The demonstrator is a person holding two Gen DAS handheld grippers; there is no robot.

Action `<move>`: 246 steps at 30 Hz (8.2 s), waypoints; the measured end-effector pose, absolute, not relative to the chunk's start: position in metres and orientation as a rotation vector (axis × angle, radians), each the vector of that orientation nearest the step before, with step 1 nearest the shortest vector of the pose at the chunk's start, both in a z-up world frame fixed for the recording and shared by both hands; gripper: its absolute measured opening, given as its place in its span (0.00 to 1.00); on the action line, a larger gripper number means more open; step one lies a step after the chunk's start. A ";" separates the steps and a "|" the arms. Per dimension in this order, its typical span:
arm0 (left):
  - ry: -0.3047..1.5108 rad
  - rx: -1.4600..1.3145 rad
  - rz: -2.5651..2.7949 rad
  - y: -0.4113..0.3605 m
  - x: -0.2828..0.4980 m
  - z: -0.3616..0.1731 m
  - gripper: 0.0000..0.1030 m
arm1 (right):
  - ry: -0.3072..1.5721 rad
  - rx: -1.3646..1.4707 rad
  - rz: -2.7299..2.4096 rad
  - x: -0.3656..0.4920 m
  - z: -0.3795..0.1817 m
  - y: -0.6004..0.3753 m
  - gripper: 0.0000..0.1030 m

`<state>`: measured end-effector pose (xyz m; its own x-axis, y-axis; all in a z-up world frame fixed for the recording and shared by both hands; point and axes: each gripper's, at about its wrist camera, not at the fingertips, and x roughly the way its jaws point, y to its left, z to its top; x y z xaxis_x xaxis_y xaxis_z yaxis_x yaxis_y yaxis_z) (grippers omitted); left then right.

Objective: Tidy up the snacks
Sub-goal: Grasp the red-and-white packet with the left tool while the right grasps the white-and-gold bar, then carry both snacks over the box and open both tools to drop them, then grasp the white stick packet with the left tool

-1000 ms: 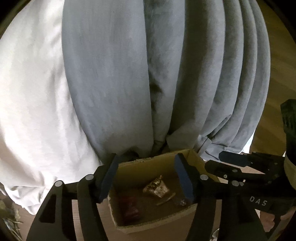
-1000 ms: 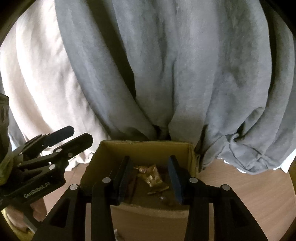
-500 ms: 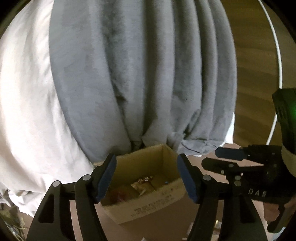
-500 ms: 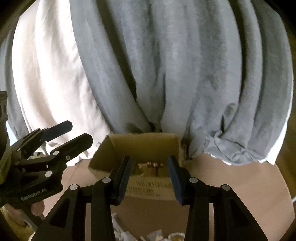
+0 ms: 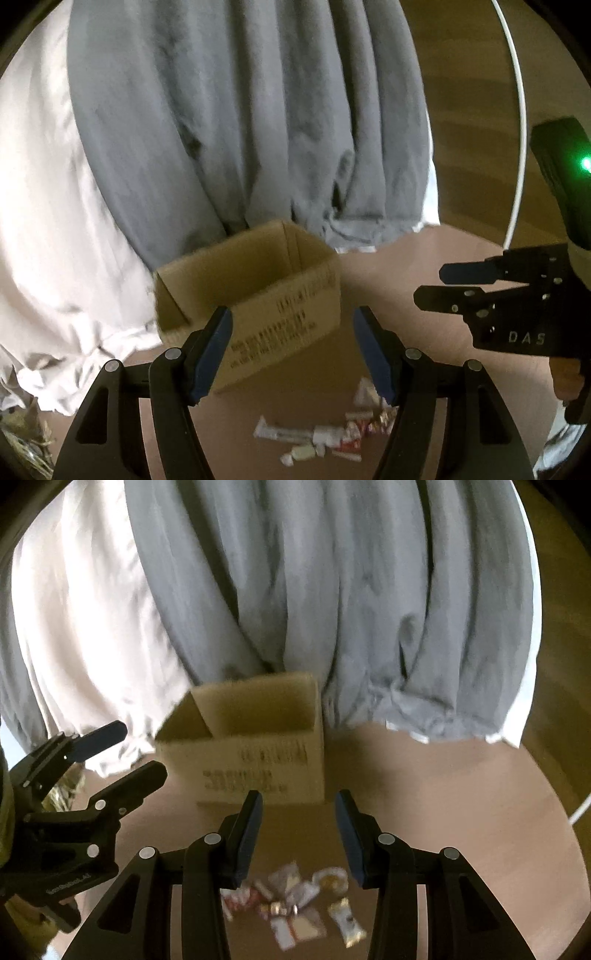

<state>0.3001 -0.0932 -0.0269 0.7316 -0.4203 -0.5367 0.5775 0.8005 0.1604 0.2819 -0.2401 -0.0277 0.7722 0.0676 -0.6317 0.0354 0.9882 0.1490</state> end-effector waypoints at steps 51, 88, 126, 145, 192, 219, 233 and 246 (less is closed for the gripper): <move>0.919 0.388 -0.715 -0.124 0.301 -0.197 0.22 | 1.089 0.309 -0.060 0.256 -0.172 -0.251 0.41; 0.901 0.224 -0.670 -0.126 0.290 -0.162 0.22 | 1.097 0.239 0.012 0.281 -0.186 -0.277 0.22; 0.488 0.124 -0.529 -0.064 0.340 0.008 0.22 | 0.557 0.214 0.174 0.319 0.000 -0.221 0.19; 0.535 0.126 -0.461 -0.056 0.430 0.023 0.22 | 0.591 0.154 0.236 0.412 0.027 -0.207 0.19; 0.730 0.181 -0.333 -0.068 0.340 -0.088 0.51 | 0.858 0.233 -0.065 0.325 -0.084 -0.256 0.36; 1.008 0.152 -0.293 -0.073 0.351 -0.184 0.53 | 1.016 0.246 -0.056 0.317 -0.162 -0.249 0.35; 1.025 0.143 -0.272 -0.078 0.362 -0.195 0.53 | 1.060 0.276 -0.059 0.328 -0.182 -0.253 0.28; 1.059 0.096 -0.273 -0.075 0.371 -0.202 0.49 | 1.045 0.233 -0.047 0.339 -0.182 -0.250 0.28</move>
<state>0.3708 -0.0747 -0.2017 0.4592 -0.1755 -0.8708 0.2675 0.9621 -0.0529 0.3387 -0.2501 -0.1822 0.5037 0.0722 -0.8609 0.1488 0.9743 0.1688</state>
